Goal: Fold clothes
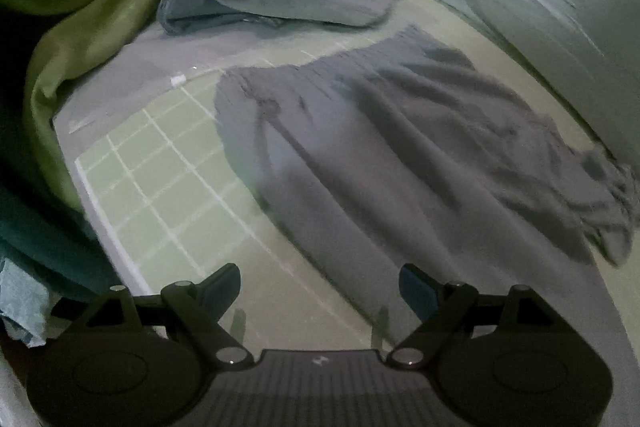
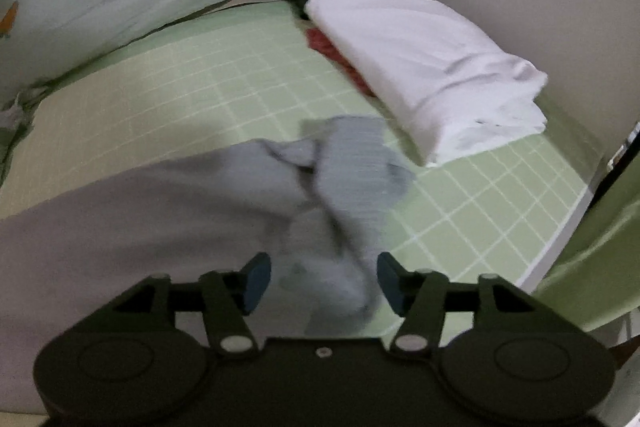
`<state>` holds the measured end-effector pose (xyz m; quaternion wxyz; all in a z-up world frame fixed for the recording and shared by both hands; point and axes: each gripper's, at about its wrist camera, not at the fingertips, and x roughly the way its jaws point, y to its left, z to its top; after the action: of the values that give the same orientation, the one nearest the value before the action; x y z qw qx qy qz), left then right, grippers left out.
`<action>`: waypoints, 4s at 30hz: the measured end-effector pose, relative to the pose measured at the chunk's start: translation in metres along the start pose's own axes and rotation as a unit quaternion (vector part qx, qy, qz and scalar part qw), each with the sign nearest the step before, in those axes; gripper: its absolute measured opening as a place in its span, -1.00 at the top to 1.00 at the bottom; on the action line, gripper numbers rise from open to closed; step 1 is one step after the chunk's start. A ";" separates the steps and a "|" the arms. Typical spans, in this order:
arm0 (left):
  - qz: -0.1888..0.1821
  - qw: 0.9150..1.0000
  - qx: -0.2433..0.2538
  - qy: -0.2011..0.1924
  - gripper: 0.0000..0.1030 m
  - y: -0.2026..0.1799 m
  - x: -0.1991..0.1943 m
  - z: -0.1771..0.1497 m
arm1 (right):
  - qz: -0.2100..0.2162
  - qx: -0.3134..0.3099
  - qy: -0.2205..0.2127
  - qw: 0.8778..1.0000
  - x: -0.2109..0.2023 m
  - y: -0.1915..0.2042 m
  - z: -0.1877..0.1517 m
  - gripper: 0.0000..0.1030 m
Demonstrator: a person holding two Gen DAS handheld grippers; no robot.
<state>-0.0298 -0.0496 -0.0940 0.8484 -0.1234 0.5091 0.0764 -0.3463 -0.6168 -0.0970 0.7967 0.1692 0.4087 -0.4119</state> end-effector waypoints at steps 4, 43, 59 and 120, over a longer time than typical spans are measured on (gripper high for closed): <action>0.000 1.000 -0.013 0.004 -0.68 0.019 0.024 0.035 | -0.003 -0.016 -0.009 1.000 -0.020 0.037 -0.006 -0.39; -0.026 0.998 0.005 -0.052 -0.43 0.015 -0.013 0.027 | -0.041 0.069 0.011 0.997 -0.013 0.026 -0.023 -0.43; -0.047 0.995 0.056 -0.065 -0.43 -0.096 -0.076 -0.076 | 0.175 0.063 -0.029 0.982 0.028 -0.026 0.056 0.96; 0.056 0.987 0.123 0.083 -0.76 -0.032 0.011 -0.069 | 0.026 -0.078 0.026 0.996 0.027 0.056 -0.008 -0.64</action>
<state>-0.0750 -0.1003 -0.1305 0.8065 0.0048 0.5891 0.0499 -0.2969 -0.5921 -0.1275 0.8069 0.1274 0.4558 -0.3535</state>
